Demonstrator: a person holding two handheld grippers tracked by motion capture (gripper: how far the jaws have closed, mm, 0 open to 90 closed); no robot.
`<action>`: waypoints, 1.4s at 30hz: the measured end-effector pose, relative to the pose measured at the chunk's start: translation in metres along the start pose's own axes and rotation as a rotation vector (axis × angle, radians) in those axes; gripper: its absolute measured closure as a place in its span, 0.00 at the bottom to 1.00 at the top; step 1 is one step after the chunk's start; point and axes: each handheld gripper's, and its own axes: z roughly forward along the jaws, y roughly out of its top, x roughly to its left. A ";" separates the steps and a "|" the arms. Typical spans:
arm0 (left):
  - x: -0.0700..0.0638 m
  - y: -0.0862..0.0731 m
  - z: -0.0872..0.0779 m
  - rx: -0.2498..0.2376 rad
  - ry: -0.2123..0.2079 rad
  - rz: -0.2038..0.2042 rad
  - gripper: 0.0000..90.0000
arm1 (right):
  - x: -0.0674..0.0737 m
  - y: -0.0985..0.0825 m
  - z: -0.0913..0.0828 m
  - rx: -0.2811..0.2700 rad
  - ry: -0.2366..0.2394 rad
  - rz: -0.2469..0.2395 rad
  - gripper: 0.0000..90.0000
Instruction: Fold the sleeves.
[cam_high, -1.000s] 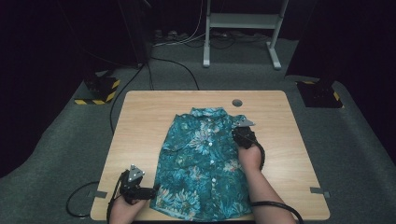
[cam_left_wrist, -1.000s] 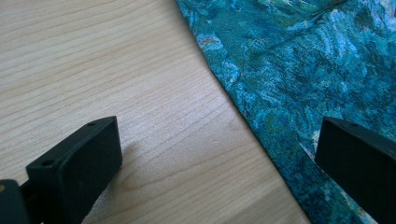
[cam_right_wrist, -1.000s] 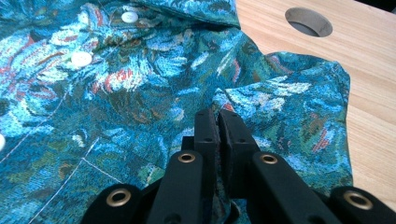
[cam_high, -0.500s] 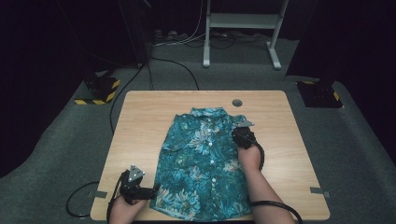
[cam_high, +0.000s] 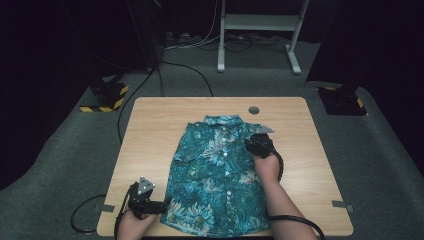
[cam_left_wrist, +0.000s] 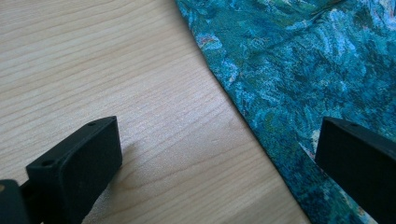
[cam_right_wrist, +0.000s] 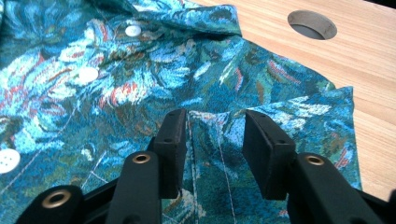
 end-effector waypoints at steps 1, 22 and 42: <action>0.000 0.000 0.000 0.000 0.000 -0.001 0.01 | 0.000 0.000 0.000 -0.001 0.001 0.005 0.63; 0.000 0.000 0.000 0.000 0.000 0.000 0.01 | -0.010 0.010 -0.015 -0.099 0.050 0.099 0.13; 0.000 0.000 0.000 0.000 0.000 0.004 0.01 | -0.012 0.012 -0.028 -0.141 0.068 0.086 0.00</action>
